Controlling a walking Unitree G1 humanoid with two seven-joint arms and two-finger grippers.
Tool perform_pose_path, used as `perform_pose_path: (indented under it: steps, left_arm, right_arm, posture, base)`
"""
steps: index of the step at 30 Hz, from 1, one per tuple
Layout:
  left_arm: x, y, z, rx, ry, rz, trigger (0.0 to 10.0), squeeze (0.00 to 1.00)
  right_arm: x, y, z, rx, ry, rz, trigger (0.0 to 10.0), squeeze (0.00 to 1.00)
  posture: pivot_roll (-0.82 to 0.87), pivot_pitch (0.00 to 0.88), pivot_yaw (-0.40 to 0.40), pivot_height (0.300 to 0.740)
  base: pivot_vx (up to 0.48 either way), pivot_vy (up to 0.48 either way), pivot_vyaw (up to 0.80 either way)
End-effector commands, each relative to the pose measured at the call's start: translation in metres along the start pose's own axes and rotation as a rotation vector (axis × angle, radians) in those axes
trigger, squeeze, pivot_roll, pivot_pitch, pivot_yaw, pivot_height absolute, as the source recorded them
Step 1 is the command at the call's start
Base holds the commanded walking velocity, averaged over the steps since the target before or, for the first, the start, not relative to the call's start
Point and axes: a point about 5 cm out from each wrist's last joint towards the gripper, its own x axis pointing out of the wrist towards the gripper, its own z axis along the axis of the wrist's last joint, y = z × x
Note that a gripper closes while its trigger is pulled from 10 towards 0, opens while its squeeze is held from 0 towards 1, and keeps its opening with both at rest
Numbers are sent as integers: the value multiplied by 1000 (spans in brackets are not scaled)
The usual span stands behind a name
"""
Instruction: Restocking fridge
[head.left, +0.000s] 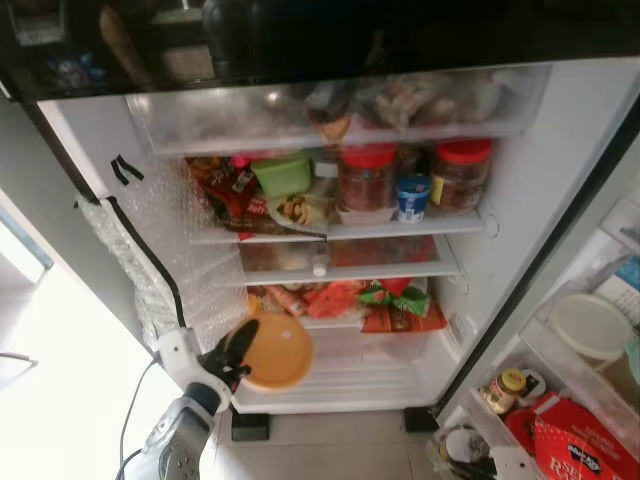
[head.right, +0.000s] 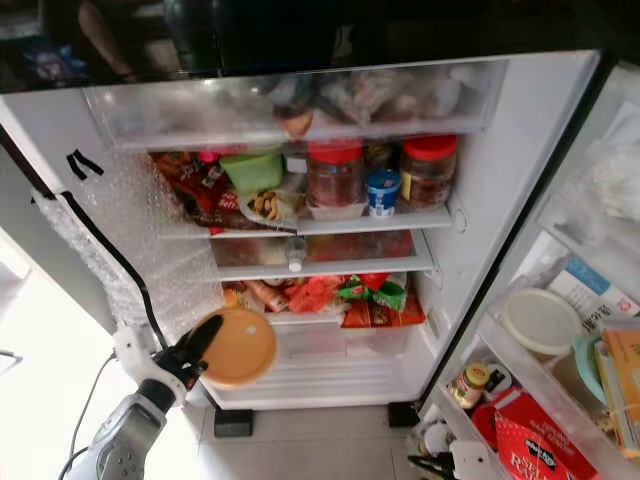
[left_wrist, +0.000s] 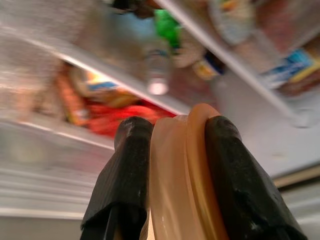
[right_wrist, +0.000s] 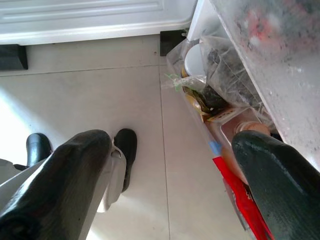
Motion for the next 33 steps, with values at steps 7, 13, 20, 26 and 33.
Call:
perform_pose_path:
  steps: [7,13,20,26,33]
  left_arm:
    - [-5,-5,15,-136,-36,-47,10000,0]
    - [-2,-10,19,-116,-22,-80,10000,0]
    - [-3,-9,18,-109,8,-74,10000,0]
    - [-2,-10,22,-116,-5,-69,10000,0]
    - [-1,-10,21,-116,2,-69,10000,0]
  right_arm:
    - [0,1,0,25,-10,9,10000,0]
    - [0,1,0,21,-9,10,10000,0]
    - [0,0,-1,21,-11,5,10000,0]
    - [-1,0,-2,14,-5,6,10000,0]
    - [-1,0,-3,8,-1,5,10000,0]
  posture:
    - [-74,49,30,740]
    - [-78,53,30,740]
    - [-77,66,32,740]
    - [-75,70,31,740]
    - [-78,75,31,740]
  base:
    - [0,0,0]
    - [0,0,0]
    - [0,0,0]
    - [0,0,0]
    - [0,0,0]
